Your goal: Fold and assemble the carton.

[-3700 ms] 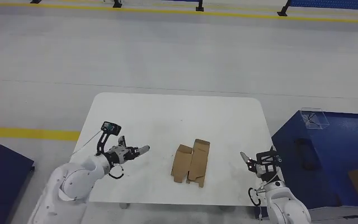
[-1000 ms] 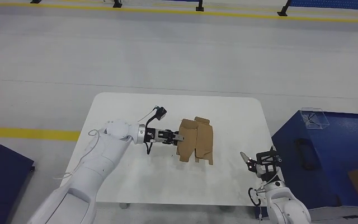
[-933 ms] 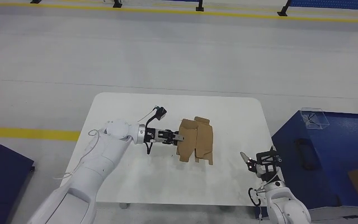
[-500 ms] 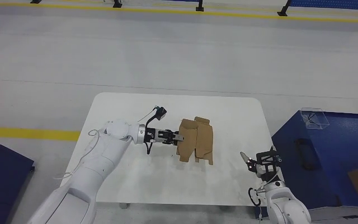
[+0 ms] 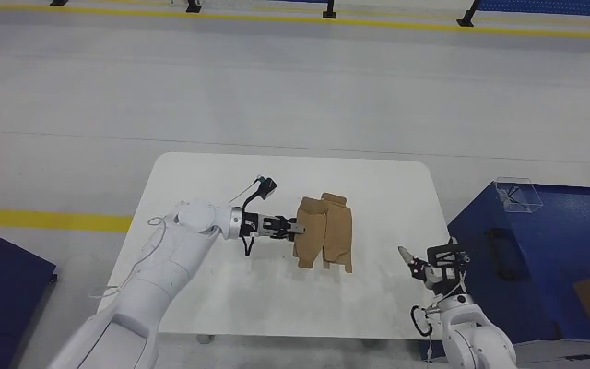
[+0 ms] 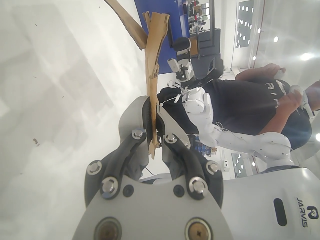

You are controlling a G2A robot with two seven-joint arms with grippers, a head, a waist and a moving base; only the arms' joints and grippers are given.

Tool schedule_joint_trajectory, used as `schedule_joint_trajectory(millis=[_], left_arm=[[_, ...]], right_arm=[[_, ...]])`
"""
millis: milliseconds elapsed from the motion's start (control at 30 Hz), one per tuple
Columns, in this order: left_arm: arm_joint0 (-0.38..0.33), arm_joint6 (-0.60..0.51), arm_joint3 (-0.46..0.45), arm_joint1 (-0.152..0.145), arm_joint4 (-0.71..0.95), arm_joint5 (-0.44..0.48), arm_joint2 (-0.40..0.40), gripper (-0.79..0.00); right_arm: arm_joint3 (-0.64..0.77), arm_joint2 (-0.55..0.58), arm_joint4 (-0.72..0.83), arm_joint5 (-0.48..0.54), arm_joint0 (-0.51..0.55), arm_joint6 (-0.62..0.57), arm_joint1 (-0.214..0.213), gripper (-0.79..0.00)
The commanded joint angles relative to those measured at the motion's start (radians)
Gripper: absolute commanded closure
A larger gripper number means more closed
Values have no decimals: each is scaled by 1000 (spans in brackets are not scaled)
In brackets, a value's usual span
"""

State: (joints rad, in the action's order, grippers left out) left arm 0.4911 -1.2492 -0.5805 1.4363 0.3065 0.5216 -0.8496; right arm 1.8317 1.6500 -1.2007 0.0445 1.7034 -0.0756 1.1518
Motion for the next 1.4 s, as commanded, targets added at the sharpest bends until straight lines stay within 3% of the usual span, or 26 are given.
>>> schedule_joint_trajectory(millis=[0, 133, 167, 300, 400, 600, 633, 667, 733, 900, 1133, 1167, 1200, 1233, 1367], left_arm=[[25, -20, -37, -11, 11, -1, -16, 0], [73, -26, -106, -31, 3, 14, -38, 0], [92, -27, -135, -36, 10, 17, -47, 0], [143, -29, -212, -53, 18, 14, -70, 0], [176, -38, -262, -59, 48, 1, -80, 0], [216, -58, -312, -62, 114, -29, -86, 0], [219, -55, -315, -61, 113, -29, -83, 0], [222, -59, -318, -60, 115, -33, -77, 0], [224, -60, -320, -57, 124, -37, -71, 0], [222, -69, -306, -54, 153, -48, -67, 0], [210, -82, -281, -51, 180, -46, -66, 0], [209, -85, -278, -51, 182, -46, -66, -31], [208, -86, -275, -51, 185, -48, -67, -336], [206, -84, -271, -51, 191, -48, -71, -785], [198, -75, -256, -60, 189, -27, -98, -785]], right_arm=[[21, 57, 250, 79, -21, -113, -2, -785], [1, 152, 683, 227, -81, -458, -16, -785], [-36, 173, 869, 243, -122, -626, -24, -785], [-222, 158, 1268, 186, -303, -1093, -46, -785], [-381, 87, 1405, 165, -435, -1297, -52, -785], [-589, -85, 1535, 180, -589, -1410, -36, -785], [-620, -108, 1554, 171, -610, -1411, -32, -413], [-645, -127, 1571, 172, -629, -1398, -28, -326], [-683, -163, 1595, 175, -657, -1398, -21, 0], [-733, -216, 1590, 209, -689, -1374, -15, 0], [-760, -233, 1654, 245, -698, -1443, -18, 0], [-753, -234, 1665, 245, -696, -1455, -19, 0], [-746, -232, 1668, 246, -692, -1454, -21, 0], [-746, -232, 1668, 246, -692, -1454, -21, 0], [-746, -232, 1668, 246, -692, -1454, -21, 0]])
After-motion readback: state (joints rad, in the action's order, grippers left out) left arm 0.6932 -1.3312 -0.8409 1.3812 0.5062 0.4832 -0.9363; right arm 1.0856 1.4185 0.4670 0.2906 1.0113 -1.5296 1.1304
